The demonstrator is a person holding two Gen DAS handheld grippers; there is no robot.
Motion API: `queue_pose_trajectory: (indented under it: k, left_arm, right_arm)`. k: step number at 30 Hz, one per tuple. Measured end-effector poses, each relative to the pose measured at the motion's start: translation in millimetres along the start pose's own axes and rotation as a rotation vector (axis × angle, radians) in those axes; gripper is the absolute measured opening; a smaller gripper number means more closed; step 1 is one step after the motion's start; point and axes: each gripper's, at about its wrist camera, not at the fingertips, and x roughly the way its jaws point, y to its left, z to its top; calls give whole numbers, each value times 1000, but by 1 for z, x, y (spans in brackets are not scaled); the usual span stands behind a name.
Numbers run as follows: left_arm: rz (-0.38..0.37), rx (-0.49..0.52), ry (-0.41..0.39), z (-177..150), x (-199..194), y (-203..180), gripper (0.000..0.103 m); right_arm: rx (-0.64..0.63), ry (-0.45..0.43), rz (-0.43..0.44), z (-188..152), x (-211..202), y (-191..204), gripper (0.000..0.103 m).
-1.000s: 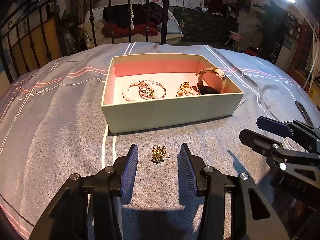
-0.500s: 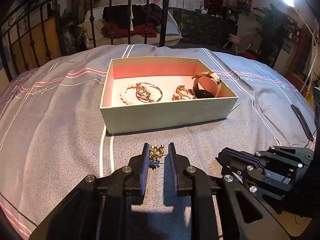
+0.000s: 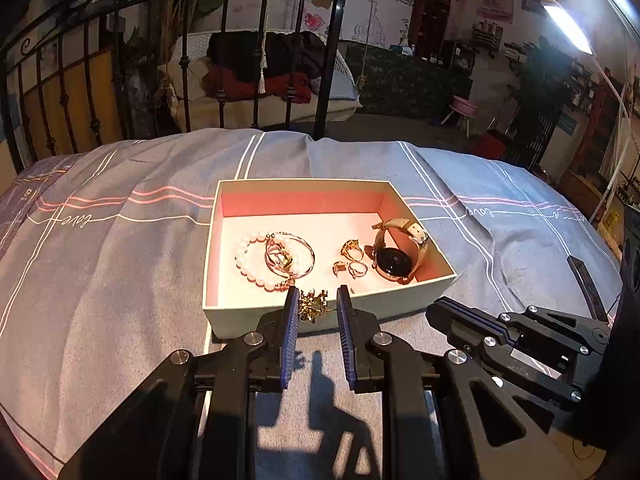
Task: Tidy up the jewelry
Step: 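Lower the gold flower piece into the box and open the left gripper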
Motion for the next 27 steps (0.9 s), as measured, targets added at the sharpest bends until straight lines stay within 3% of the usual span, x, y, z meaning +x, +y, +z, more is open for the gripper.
queue_pose_trajectory:
  k: [11,27]
  left_arm:
    - [42,-19,9,35,41,6,18]
    - [73,-32,101,28,84,13,18]
  right_arm:
    - [-18,-16,-36,39,32,-4,3]
    - [13,43,-41,32,63,-17,3]
